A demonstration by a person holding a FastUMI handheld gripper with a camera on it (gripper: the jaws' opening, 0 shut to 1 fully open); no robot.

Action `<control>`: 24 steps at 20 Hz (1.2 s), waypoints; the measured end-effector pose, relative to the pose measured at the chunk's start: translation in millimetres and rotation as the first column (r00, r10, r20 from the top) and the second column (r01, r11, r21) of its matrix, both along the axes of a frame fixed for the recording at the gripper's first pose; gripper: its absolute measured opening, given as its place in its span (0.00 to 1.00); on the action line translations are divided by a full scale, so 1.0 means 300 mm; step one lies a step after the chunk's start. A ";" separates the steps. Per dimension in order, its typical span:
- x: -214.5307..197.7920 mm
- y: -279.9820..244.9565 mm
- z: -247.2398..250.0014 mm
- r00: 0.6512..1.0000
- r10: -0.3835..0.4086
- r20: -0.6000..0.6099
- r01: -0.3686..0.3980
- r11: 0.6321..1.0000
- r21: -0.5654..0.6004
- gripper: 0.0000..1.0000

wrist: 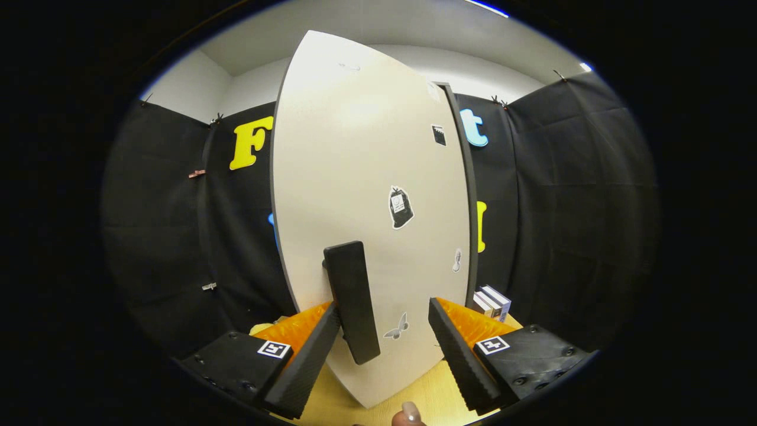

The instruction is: Open the shoe cabinet door, grab the shoes and put them into the shoe cabinet, then close the shoe cabinet door.

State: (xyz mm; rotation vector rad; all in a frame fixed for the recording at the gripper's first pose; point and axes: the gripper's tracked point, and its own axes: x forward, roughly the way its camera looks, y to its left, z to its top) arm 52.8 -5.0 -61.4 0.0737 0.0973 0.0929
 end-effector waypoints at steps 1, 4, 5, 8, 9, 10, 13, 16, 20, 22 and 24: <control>0.007 0.031 -0.001 1.000 0.014 0.001 -0.014 1.000 -0.001 0.98; 0.016 0.091 0.003 1.000 0.024 0.005 -0.024 1.000 -0.009 1.00; 0.016 0.106 0.012 1.000 0.026 0.012 -0.026 1.000 -0.009 1.00; 0.011 0.134 0.018 0.999 0.030 0.028 -0.029 1.000 -0.011 0.99; 0.010 0.138 0.019 0.999 0.029 0.031 -0.028 1.000 -0.012 0.99; 0.011 0.142 0.019 0.999 0.026 0.030 -0.026 1.000 -0.012 0.99; 0.016 0.144 0.014 1.000 0.016 0.025 -0.015 1.000 -0.013 0.99; 0.015 0.147 0.014 0.999 0.009 0.031 -0.008 1.000 -0.021 0.99; 0.013 0.153 0.013 0.999 0.007 0.032 -0.006 1.000 -0.028 0.99; 0.012 0.154 0.012 0.999 0.007 0.032 -0.006 0.999 -0.032 0.99; 0.011 0.153 0.012 0.999 0.006 0.035 -0.005 0.999 -0.034 0.99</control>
